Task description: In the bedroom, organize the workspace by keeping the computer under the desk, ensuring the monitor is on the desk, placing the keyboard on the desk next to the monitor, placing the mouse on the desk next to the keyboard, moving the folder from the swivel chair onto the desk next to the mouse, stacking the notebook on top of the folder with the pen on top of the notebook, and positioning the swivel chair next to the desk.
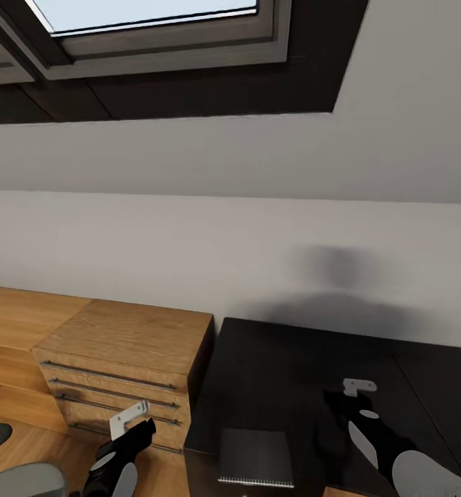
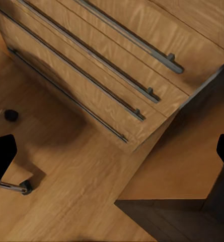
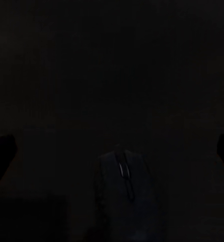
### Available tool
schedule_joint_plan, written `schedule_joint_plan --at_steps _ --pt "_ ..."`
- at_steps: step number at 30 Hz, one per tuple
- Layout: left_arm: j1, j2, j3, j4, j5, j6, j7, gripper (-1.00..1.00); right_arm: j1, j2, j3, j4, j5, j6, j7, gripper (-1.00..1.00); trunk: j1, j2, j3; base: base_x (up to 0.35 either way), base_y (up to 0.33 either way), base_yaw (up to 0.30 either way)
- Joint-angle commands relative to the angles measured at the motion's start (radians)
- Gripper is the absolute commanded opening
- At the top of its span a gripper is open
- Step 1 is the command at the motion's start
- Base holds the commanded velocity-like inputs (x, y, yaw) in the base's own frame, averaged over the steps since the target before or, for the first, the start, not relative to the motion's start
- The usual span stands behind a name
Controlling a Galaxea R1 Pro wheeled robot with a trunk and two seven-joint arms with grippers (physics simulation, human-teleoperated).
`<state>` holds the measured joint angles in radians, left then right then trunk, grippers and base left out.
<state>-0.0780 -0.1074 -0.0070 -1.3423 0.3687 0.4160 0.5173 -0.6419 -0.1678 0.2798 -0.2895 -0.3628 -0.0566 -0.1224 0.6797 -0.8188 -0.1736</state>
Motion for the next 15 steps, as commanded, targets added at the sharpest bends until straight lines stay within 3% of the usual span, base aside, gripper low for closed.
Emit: schedule_joint_plan --at_steps 1,15 --pt "-0.001 0.000 -0.001 -0.005 0.009 0.002 0.007 1.00 -0.001 -0.001 0.009 0.001 -0.010 -0.003 -0.004 1.00 0.000 -0.001 -0.002 0.014 0.000 0.000" --pt "0.000 -0.004 -0.001 -0.097 0.012 0.003 0.009 1.00 -0.010 -0.006 0.009 0.004 -0.015 0.028 0.001 1.00 0.004 -0.008 -0.005 0.003 0.000 0.000"
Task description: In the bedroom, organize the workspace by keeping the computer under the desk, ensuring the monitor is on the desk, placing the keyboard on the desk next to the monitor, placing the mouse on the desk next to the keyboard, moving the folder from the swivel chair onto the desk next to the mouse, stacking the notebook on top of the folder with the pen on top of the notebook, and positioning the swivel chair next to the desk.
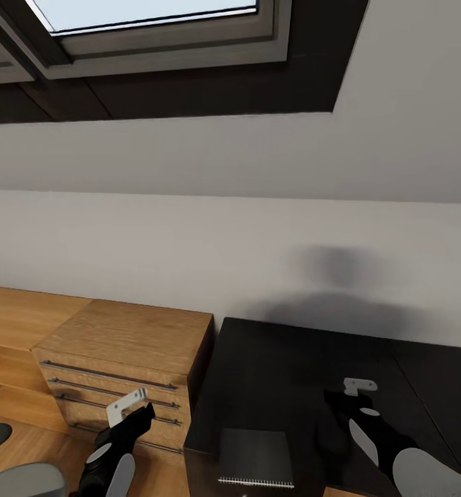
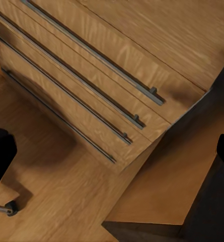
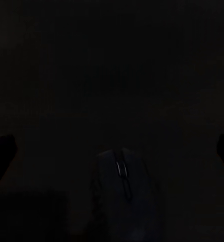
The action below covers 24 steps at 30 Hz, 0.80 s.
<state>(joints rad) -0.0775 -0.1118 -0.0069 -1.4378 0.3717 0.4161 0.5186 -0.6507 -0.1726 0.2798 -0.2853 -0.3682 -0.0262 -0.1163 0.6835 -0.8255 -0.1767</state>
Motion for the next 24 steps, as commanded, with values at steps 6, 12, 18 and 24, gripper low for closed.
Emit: schedule_joint_plan --at_steps 6,12,18,24 --pt "-0.001 -0.001 -0.001 -0.008 0.009 0.003 0.008 1.00 -0.006 -0.004 0.009 0.000 -0.010 0.004 -0.003 1.00 0.023 -0.043 -0.020 0.000 0.000 0.000" --pt "-0.001 -0.001 -0.001 -0.010 0.009 0.003 0.008 1.00 -0.008 -0.005 0.009 0.000 -0.011 0.012 -0.002 1.00 0.046 -0.085 -0.039 0.000 0.000 0.000" --pt "-0.001 -0.002 -0.001 -0.010 0.009 0.003 0.008 1.00 -0.009 -0.004 0.008 0.000 -0.012 0.023 -0.002 1.00 0.069 -0.127 -0.058 0.000 0.000 0.000" --pt "-0.001 -0.002 -0.001 -0.010 0.009 0.003 0.009 1.00 -0.009 -0.004 0.007 0.000 -0.012 0.029 -0.001 1.00 0.092 -0.169 -0.077 0.000 0.000 0.000"
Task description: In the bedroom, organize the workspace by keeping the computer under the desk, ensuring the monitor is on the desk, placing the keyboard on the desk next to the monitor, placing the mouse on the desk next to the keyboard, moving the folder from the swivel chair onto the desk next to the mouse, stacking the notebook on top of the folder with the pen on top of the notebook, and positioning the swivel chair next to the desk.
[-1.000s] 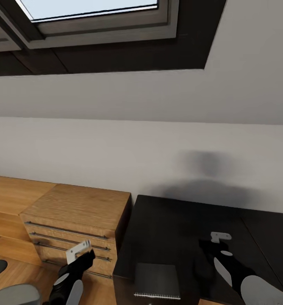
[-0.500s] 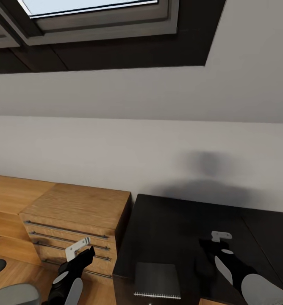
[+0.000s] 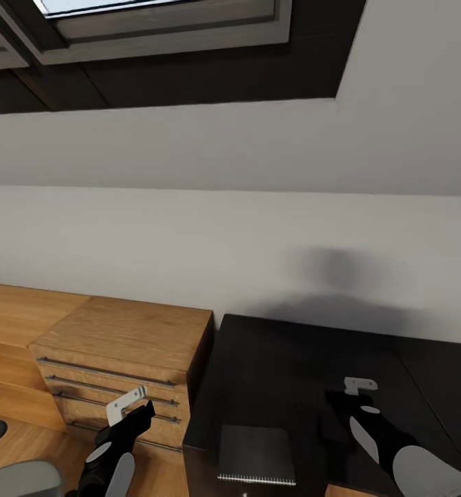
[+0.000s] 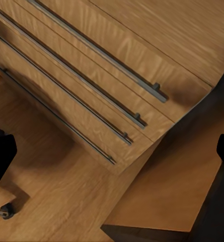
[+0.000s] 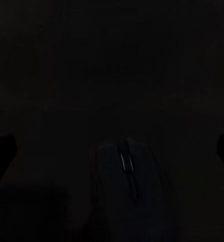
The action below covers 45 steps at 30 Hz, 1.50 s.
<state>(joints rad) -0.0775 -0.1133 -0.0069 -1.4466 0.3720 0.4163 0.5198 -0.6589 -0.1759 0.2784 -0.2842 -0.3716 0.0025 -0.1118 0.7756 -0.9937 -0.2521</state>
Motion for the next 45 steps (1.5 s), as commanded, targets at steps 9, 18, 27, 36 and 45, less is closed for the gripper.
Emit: schedule_joint_plan --at_steps 9,18,27,36,45 --pt "-0.001 0.000 -0.001 -0.001 0.008 0.003 0.008 1.00 -0.006 -0.001 0.008 -0.005 -0.051 0.076 -0.005 1.00 0.035 -0.064 -0.030 0.000 0.000 0.000" --pt "-0.001 0.000 -0.001 -0.001 0.008 0.003 0.008 1.00 -0.008 -0.002 0.008 -0.007 -0.080 0.114 -0.005 1.00 0.042 -0.078 -0.036 0.000 0.000 0.000" --pt "-0.001 0.000 -0.001 -0.001 0.008 0.003 0.008 1.00 -0.010 -0.007 0.008 -0.008 -0.083 0.141 -0.005 1.00 0.042 -0.078 -0.036 0.000 0.000 0.000" --pt "-0.001 0.000 -0.001 0.001 0.008 0.003 0.009 1.00 -0.014 -0.016 0.007 -0.005 -0.085 0.157 -0.001 1.00 0.042 -0.078 -0.036 0.000 0.000 0.000" --pt "-0.001 -0.001 -0.001 0.002 0.008 0.003 0.009 1.00 -0.014 -0.021 0.007 -0.006 -0.087 0.192 0.004 1.00 0.042 -0.078 -0.036 0.000 0.000 0.000"
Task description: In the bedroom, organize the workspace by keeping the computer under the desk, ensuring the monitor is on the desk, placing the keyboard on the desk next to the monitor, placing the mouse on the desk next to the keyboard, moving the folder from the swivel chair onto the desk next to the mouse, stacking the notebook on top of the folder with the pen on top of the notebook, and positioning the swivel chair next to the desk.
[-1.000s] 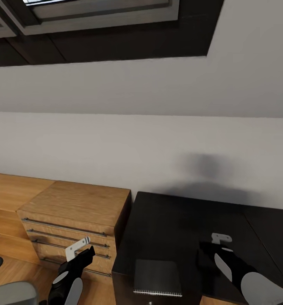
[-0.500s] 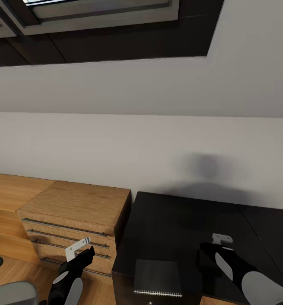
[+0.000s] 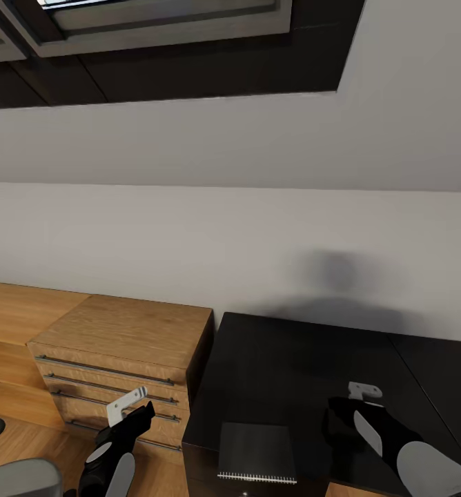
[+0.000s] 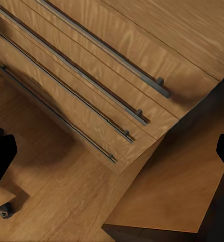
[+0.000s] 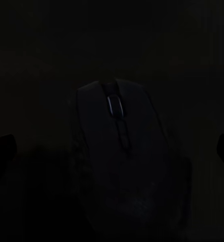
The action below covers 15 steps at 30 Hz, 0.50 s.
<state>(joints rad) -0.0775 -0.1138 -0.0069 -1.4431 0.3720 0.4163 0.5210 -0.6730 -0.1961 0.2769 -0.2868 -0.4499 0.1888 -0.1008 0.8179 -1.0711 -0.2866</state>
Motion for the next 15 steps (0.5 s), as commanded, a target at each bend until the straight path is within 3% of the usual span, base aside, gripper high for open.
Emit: schedule_joint_plan --at_steps 1,15 --pt "-0.001 0.000 -0.001 -0.001 0.008 0.003 0.008 1.00 0.000 -0.001 0.008 -0.003 -0.009 0.007 -0.006 1.00 0.000 -0.001 -0.001 0.000 0.000 0.000" --pt "-0.001 -0.001 -0.001 0.000 0.010 0.002 0.008 1.00 -0.010 -0.002 0.006 0.000 -0.009 0.021 -0.005 1.00 0.000 -0.001 -0.001 0.000 0.000 0.000"
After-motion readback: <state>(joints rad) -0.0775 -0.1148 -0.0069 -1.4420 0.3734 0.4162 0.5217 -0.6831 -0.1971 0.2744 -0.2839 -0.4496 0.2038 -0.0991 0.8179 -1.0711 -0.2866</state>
